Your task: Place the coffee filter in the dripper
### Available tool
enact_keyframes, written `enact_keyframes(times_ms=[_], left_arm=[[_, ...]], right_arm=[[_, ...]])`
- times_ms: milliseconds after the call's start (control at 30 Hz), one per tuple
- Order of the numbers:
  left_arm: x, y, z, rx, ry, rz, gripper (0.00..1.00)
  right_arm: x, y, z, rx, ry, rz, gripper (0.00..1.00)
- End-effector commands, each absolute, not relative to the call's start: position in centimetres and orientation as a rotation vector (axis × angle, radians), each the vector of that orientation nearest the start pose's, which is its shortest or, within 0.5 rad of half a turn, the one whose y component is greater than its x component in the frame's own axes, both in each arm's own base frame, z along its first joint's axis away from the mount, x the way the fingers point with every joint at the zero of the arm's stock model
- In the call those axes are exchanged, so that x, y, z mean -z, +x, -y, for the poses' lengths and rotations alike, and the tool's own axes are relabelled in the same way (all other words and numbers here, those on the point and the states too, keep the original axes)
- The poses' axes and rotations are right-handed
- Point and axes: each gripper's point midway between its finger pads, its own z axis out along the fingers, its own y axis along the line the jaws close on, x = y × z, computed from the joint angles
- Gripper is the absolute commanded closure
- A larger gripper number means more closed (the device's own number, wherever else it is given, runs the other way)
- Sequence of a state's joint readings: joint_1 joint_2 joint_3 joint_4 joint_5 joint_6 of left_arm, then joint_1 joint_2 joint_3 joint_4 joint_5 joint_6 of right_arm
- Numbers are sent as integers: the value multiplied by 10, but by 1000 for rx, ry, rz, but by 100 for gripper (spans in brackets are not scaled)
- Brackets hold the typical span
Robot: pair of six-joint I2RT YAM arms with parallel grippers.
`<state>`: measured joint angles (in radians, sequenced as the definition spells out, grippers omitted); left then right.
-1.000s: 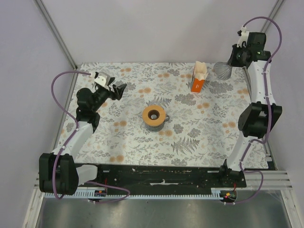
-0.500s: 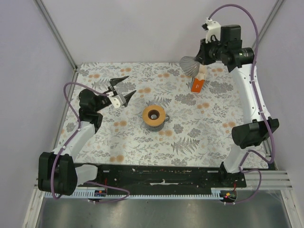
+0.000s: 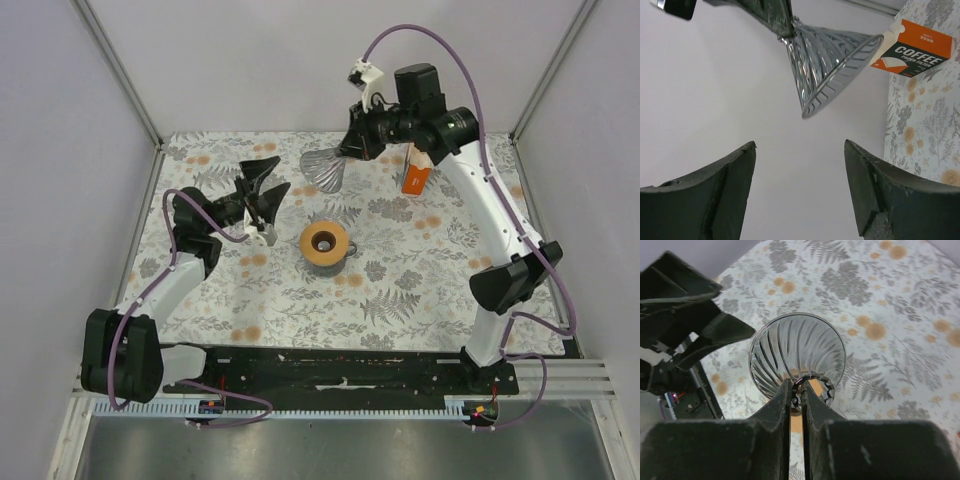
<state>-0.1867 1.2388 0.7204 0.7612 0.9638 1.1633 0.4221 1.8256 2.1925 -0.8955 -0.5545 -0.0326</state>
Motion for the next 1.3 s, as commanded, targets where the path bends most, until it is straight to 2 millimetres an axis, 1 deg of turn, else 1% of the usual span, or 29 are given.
enact_keyframes(times_ms=[0, 133, 200, 267, 300, 367, 400, 467, 533, 600, 667, 700, 733, 767, 833, 867, 933, 967, 1033, 1067, 1133, 1167, 1267], left_arm=[[-335, 342, 199, -298, 1418, -217, 23], [-331, 342, 203, -282, 1430, -203, 24], [-331, 345, 203, -287, 1429, -208, 29], [-330, 346, 202, -291, 1429, -214, 38], [-328, 346, 202, -289, 1431, -216, 45], [-329, 345, 203, -288, 1431, -213, 65], [-328, 346, 203, -288, 1431, -215, 78], [-328, 345, 202, -288, 1430, -217, 97], [-326, 344, 201, -278, 1427, -235, 98], [-322, 344, 200, -253, 1422, -268, 98], [-318, 344, 199, -212, 1416, -325, 98], [-315, 346, 198, -171, 1406, -382, 98], [-314, 348, 197, -124, 1389, -450, 98], [-312, 355, 193, -72, 1350, -556, 98], [-308, 372, 185, 42, 1241, -790, 98], [-301, 380, 179, 99, 1180, -914, 98], [-295, 389, 172, 179, 1074, -1074, 98], [-291, 392, 169, 215, 1020, -1139, 98], [-287, 399, 161, 297, 859, -1283, 98], [-284, 406, 154, 338, 735, -1375, 98], [-273, 415, 141, 445, 486, -1555, 98], [-266, 415, 136, 516, 356, -1635, 98], [-252, 409, 130, 629, 135, -1754, 98]], right_arm=[[-386, 371, -320, -987, -914, -1823, 100], [-388, 358, -346, -1093, -965, -1794, 100], [-390, 354, -354, -1132, -981, -1778, 100], [-390, 352, -359, -1164, -988, -1763, 100], [-390, 351, -362, -1178, -990, -1758, 100], [-388, 352, -365, -1192, -994, -1756, 100], [-388, 352, -367, -1195, -996, -1755, 100], [-385, 355, -368, -1190, -997, -1757, 100], [-382, 360, -367, -1167, -984, -1767, 100], [-379, 369, -363, -1107, -947, -1788, 100], [-375, 381, -356, -1012, -895, -1815, 80], [-374, 387, -351, -959, -874, -1823, 71], [-375, 392, -344, -892, -855, -1821, 64], [-378, 397, -336, -829, -829, -1821, 59], [-384, 404, -321, -716, -804, -1799, 54], [-387, 406, -317, -678, -793, -1787, 52], [-389, 408, -307, -596, -779, -1764, 50], [-388, 408, -305, -557, -789, -1753, 48], [-386, 403, -310, -493, -839, -1717, 45], [-384, 399, -316, -478, -872, -1698, 37], [-379, 388, -332, -480, -939, -1666, 27], [-379, 383, -341, -485, -965, -1646, 25], [-372, 375, -363, -481, -1005, -1602, 24]])
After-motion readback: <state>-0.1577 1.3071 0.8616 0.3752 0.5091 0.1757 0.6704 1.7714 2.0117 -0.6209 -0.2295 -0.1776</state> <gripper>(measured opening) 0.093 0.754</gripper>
